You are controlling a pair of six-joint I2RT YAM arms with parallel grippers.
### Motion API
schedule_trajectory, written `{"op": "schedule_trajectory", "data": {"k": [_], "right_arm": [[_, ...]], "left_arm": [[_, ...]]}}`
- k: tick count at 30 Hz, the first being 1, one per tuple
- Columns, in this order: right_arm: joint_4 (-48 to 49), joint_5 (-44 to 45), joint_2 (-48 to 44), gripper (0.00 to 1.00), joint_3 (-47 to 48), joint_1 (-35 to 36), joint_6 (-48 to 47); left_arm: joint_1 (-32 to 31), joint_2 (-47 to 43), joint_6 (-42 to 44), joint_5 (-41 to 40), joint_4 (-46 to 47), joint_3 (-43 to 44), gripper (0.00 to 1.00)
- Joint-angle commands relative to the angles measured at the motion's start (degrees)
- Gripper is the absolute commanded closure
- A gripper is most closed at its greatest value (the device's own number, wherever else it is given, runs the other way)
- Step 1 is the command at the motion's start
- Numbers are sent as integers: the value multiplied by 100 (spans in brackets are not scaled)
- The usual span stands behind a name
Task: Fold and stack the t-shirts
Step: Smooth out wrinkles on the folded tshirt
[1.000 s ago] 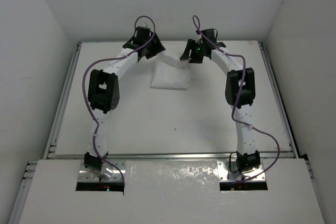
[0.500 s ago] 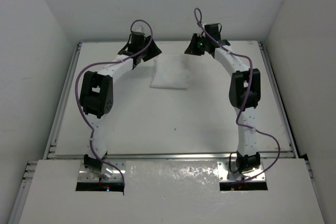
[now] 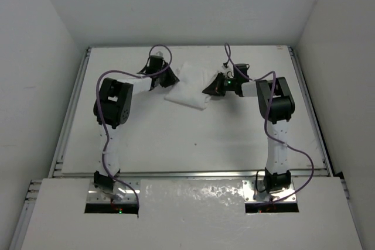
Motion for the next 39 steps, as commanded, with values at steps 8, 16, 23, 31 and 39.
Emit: {"op": "schedule_trajectory", "data": {"k": [8,16,23,31,39], "right_arm": [[-423,-572,297,97,1318,-66,-325],[-2108,-528,502,97,2259,-216,-971],[-1984,-187,-1367,87,1337,-190,-1164],[-2668,1166,-3619,2,432,65,-1937],[-3899,4551,-7406,1,-2108,891,-2519]], "left_arm": [[-573,-640,-500,-207,521,-1495,80],[-917,-966,-808,-626,375,-2076,83],[-574,-1835,-615,-1200,-22,-2016,51],[-539,-2924,-88,-1569,-883,-1285,26],[-697,-5549,115,-3648,-3104,-1750,22]]}}
